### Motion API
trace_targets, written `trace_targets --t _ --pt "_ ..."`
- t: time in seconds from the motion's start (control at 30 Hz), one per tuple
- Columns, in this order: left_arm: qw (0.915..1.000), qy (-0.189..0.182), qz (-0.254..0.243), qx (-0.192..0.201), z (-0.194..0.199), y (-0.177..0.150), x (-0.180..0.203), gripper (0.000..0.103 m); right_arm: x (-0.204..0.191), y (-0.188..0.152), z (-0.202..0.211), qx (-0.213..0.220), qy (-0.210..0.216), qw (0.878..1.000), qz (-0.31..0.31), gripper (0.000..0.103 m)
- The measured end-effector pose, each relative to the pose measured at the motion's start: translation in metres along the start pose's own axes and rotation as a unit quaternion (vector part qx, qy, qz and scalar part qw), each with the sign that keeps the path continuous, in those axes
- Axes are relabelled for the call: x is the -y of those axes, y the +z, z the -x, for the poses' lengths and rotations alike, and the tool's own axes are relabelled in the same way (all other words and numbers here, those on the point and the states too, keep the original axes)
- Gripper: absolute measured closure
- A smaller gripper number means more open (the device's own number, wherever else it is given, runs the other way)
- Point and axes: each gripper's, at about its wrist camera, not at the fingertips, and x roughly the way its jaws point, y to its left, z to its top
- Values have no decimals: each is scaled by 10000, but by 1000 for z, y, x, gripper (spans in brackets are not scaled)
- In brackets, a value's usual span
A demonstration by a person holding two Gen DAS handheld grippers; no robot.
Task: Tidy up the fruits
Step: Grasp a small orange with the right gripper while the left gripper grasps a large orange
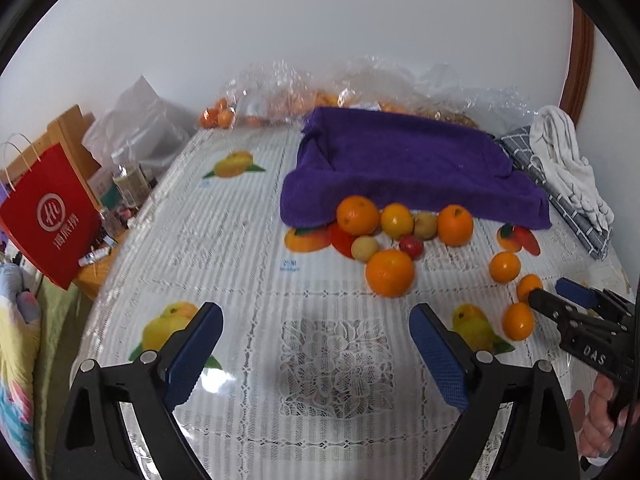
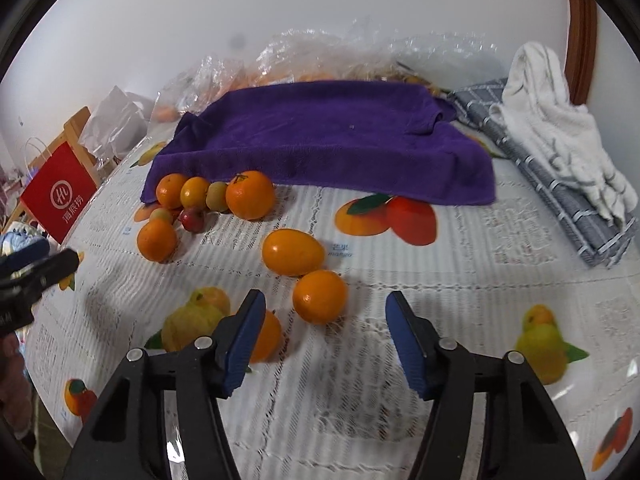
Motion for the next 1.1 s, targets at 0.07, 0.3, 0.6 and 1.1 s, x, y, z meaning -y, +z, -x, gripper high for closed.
trace_targets --t 0.07,0.3,0.6,1.1 --pt "10000 -57 37 -51 -5 -1 0 8 3 2 -4 -29 84 9999 -99 51" --pt "9990 -395 -99 -194 -25 4 18 9 19 3 -2 -67 260 9995 -164 70" --pt "9971 -622 -78 -425 -57 12 34 16 32 4 -3 -117 516 9985 -131 63" --pt "9951 -800 -163 -554 -78 16 41 59 29 9 -25 -266 -53 9996 30 69"
